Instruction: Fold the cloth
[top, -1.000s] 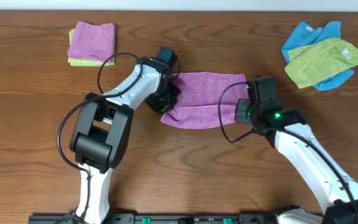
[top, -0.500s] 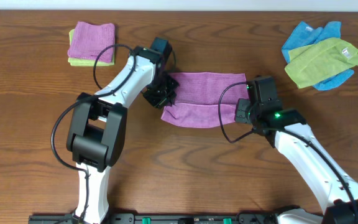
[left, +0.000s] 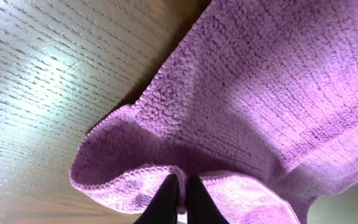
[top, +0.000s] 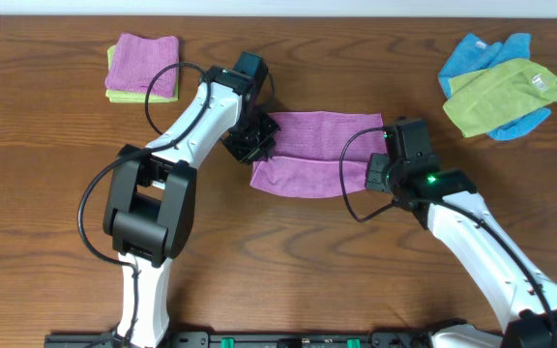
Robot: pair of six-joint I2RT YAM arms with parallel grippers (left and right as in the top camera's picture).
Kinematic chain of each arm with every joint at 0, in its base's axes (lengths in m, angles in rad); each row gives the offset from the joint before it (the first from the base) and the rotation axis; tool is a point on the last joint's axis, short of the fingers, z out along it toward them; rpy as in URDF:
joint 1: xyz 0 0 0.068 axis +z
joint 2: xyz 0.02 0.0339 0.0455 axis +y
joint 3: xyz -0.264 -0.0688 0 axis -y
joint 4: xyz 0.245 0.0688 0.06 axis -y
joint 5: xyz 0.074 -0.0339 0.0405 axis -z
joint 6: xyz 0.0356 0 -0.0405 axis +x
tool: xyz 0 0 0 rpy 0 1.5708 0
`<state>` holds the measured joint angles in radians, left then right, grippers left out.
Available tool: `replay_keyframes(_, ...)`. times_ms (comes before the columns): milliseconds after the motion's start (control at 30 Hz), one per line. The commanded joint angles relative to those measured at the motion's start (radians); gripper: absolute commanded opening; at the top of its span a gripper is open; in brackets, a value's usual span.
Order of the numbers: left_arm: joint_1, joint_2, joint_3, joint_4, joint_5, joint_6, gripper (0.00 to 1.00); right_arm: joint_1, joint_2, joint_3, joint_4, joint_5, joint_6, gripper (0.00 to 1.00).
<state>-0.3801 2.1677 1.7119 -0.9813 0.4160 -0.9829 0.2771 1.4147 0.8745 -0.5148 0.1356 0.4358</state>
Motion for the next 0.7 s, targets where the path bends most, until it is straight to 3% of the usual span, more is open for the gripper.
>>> replay_keyframes(0,0.007,0.007,0.019,-0.006,-0.006,0.018,0.06,-0.008,0.005,0.016,-0.001,0.014,-0.014,0.01)
replay_keyframes(167,0.007,0.007,0.019,-0.005,-0.018,0.018,0.06,-0.008,0.005,0.016,-0.001,0.014,-0.014,0.02)
replay_keyframes(300,0.008,0.007,0.019,0.003,-0.114,0.018,0.06,-0.008,0.005,0.016,0.014,0.014,-0.014,0.02)
replay_keyframes(667,0.023,0.007,0.019,0.191,-0.102,0.019,0.06,-0.013,0.008,0.015,0.168,0.032,-0.015,0.02)
